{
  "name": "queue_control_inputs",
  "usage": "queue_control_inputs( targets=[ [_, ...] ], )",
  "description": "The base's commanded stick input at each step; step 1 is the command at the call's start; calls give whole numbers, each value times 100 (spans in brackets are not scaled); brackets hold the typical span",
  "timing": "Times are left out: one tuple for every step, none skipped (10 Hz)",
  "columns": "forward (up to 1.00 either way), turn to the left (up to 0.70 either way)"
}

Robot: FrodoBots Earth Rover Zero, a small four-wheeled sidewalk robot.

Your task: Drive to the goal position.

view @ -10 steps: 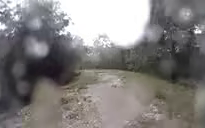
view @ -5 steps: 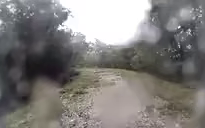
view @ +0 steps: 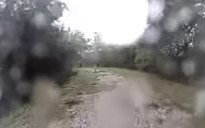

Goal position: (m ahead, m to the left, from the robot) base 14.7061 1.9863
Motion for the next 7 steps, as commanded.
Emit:
queue_control_inputs(
  targets=[
    [85,0],
    [85,0],
    [85,0],
    [85,0],
    [85,0],
    [85,0],
    [85,0]
  ],
)
